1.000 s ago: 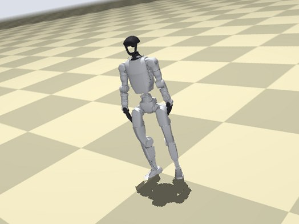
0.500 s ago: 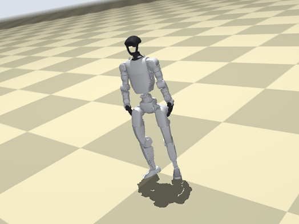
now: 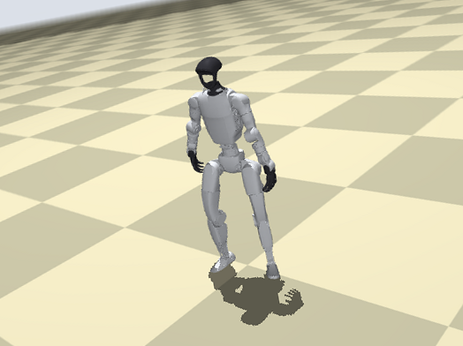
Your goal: In place motions
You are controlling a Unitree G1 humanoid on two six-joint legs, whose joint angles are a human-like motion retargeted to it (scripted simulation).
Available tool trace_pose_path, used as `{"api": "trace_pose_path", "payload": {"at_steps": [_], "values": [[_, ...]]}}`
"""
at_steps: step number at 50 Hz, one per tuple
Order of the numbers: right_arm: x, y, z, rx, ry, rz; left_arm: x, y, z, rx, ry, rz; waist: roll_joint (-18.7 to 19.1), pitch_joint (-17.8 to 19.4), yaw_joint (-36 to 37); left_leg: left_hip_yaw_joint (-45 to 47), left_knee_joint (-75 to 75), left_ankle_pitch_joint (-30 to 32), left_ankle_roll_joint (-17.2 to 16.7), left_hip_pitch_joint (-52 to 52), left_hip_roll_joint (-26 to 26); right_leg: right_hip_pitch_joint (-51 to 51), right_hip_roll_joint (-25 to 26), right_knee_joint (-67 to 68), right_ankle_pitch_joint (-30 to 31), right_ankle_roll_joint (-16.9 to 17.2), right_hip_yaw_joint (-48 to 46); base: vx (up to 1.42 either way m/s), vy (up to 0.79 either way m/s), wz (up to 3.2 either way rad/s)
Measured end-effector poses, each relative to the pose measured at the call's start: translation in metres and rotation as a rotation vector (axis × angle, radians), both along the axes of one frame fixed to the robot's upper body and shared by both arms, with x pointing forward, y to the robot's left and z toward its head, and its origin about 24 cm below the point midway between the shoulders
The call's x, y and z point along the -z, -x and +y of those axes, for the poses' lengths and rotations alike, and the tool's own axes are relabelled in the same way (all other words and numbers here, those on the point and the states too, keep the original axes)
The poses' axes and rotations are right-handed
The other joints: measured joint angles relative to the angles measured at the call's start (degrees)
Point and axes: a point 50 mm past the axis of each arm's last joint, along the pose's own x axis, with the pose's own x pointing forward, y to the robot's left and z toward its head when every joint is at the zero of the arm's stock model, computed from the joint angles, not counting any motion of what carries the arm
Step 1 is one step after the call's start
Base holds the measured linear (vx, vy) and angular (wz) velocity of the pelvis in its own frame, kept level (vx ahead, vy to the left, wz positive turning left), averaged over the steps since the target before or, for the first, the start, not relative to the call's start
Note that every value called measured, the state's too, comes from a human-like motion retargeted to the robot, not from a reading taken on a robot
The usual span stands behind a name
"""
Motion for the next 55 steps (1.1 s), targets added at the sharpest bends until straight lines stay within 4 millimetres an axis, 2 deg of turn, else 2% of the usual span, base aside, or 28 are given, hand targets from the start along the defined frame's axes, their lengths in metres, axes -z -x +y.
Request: {"api": "trace_pose_path", "payload": {"at_steps": [3,5,7,9,11,13,18,20,21,26,30,33,35,37,40,42,45,48,50,52,55], "values": [[-0.008,0.029,-0.009,0.178,0.059,0.005,-0.012,-0.037,0.014,0.073,-0.060,-0.105,-0.7,2.5,0.4,0.3,0.4,0.7,-1.1,-0.8,0.9,1.4,-3.3,-2.3,2.7,-2.0,-4.4,-0.10,-0.29,0.34],[-0.013,0.049,-0.012,0.293,0.091,0.009,-0.020,-0.059,0.020,0.105,-0.088,-0.171,-2.4,4.3,1.4,0.7,0.3,1.3,-1.9,-0.9,0.2,2.0,-5.1,-4.5,8.2,1.6,-3.2,-0.12,-0.30,0.14],[-0.018,0.065,-0.015,0.374,0.120,0.006,-0.029,-0.074,0.028,0.107,-0.115,-0.227,-4.0,7.0,1.3,0.4,0.2,2.0,-2.8,-0.7,-0.4,3.0,-5.5,-6.6,9.4,6.1,-2.1,-0.12,-0.44,0.17],[-0.021,0.073,-0.016,0.440,0.142,-0.013,-0.041,-0.090,0.039,0.093,-0.151,-0.281,-4.8,11.3,0.7,0.1,0.1,3.0,-3.8,-0.5,0.3,3.6,-4.8,-7.8,9.1,5.9,-2.8,-0.34,-0.35,0.12],[-0.023,0.074,-0.018,0.515,0.151,-0.055,-0.054,-0.105,0.049,0.071,-0.203,-0.333,-5.5,16.1,0.0,0.0,0.3,3.9,-4.7,-1.0,1.2,3.5,-3.8,-9.6,9.7,4.8,-3.2,-0.43,-0.48,-0.08],[-0.023,0.067,-0.022,0.619,0.145,-0.137,-0.068,-0.124,0.057,0.043,-0.267,-0.390,-5.6,20.4,-0.3,0.7,0.4,4.6,-5.1,-3.1,2.1,1.2,-2.9,-10.6,11.1,4.5,-2.5,-0.56,-0.47,-0.40],[-0.035,0.046,-0.048,0.829,0.171,-0.373,-0.106,-0.160,0.078,-0.003,-0.390,-0.541,-6.1,26.8,-2.5,3.9,-1.2,6.8,-5.1,-13.2,2.8,-12.7,-1.8,-10.7,15.2,4.3,2.6,-0.72,-0.17,-0.78],[-0.044,0.050,-0.060,0.861,0.201,-0.416,-0.121,-0.167,0.089,-0.001,-0.427,-0.570,-6.4,28.2,-4.9,6.6,-2.2,8.0,-5.1,-18.0,2.9,-18.4,-1.1,-11.8,17.3,4.1,3.4,-0.72,-0.08,-0.46],[-0.049,0.058,-0.064,0.869,0.217,-0.415,-0.127,-0.170,0.092,0.005,-0.442,-0.579,-6.4,28.5,-6.1,7.0,-2.3,8.5,-5.1,-20.5,3.5,-21.1,-0.6,-12.2,18.2,3.9,3.5,-0.62,-0.19,-0.39],[-0.077,0.117,-0.073,1.008,0.335,-0.367,-0.152,-0.187,0.102,0.019,-0.499,-0.646,-7.0,28.7,-10.4,10.8,-3.2,13.2,-5.1,-31.5,5.8,-34.1,2.4,-14.3,22.5,4.1,5.8,-0.51,-0.04,-0.69],[-0.092,0.145,-0.073,1.180,0.393,-0.441,-0.171,-0.203,0.104,0.035,-0.534,-0.728,-10.8,28.7,-14.2,11.5,-3.7,13.9,-5.1,-37.3,7.3,-42.5,5.6,-15.2,24.6,3.8,9.6,-0.23,0.04,-1.14],[-0.101,0.155,-0.076,1.261,0.448,-0.508,-0.181,-0.215,0.100,0.067,-0.560,-0.784,-13.1,28.7,-18.2,12.5,-3.7,14.2,-5.1,-41.4,7.5,-48.3,6.7,-14.9,25.3,3.4,11.2,-0.15,0.23,-0.61],[-0.108,0.154,-0.085,1.266,0.512,-0.568,-0.183,-0.221,0.096,0.085,-0.553,-0.800,-13.9,28.7,-21.2,13.4,-3.6,14.1,-5.1,-43.9,8.1,-51.3,7.9,-14.8,25.2,2.9,11.3,0.01,0.38,-0.59],[-0.112,0.143,-0.098,1.230,0.588,-0.630,-0.186,-0.222,0.096,0.073,-0.526,-0.780,-14.7,28.7,-24.4,14.1,-3.6,13.8,-5.1,-46.4,8.8,-54.1,9.1,-14.5,25.0,2.4,10.8,0.08,0.34,-0.55],[-0.112,0.117,-0.114,1.148,0.643,-0.711,-0.191,-0.228,0.088,0.066,-0.429,-0.760,-17.2,28.7,-29.3,14.8,-3.8,13.5,-5.1,-48.8,8.6,-57.6,9.6,-13.7,24.9,2.1,11.3,0.06,0.24,-0.30],[-0.107,0.096,-0.118,1.105,0.611,-0.739,-0.191,-0.230,0.082,0.071,-0.352,-0.728,-18.8,28.7,-31.7,15.2,-3.9,13.2,-5.1,-49.7,8.7,-58.8,9.9,-13.5,24.6,2.2,11.6,0.07,0.17,-0.23],[-0.101,0.077,-0.120,1.056,0.570,-0.754,-0.184,-0.231,0.067,0.132,-0.224,-0.662,-19.9,28.7,-32.7,15.4,-3.7,12.8,-5.1,-50.1,8.7,-59.2,9.8,-13.5,24.1,2.6,11.7,0.04,0.06,-0.05],[-0.100,0.071,-0.122,1.033,0.603,-0.771,-0.168,-0.228,0.051,0.210,-0.143,-0.607,-18.7,28.7,-31.0,15.8,-3.4,12.6,-5.1,-50.0,8.7,-58.7,9.2,-13.6,23.7,2.9,11.7,0.05,0.03,0.10],[-0.103,0.068,-0.125,1.020,0.639,-0.784,-0.152,-0.218,0.049,0.216,-0.144,-0.588,-17.0,28.7,-29.0,15.4,-3.0,12.6,-5.1,-49.5,9.2,-57.4,9.2,-13.8,23.5,2.9,11.4,0.14,0.06,0.11],[-0.107,0.060,-0.131,1.001,0.655,-0.806,-0.132,-0.200,0.054,0.162,-0.166,-0.573,-15.1,28.7,-27.1,15.0,-2.5,12.5,-5.1,-48.6,9.6,-55.7,9.0,-13.9,23.1,2.9,10.8,0.14,0.09,0.20],[-0.113,0.039,-0.142,0.956,0.653,-0.849,-0.100,-0.156,0.070,0.033,-0.187,-0.510,-12.0,28.7,-24.1,14.3,-1.9,12.1,-5.1,-46.9,9.8,-52.6,8.3,-14.0,22.1,3.3,10.2,0.10,0.09,0.31]]}}
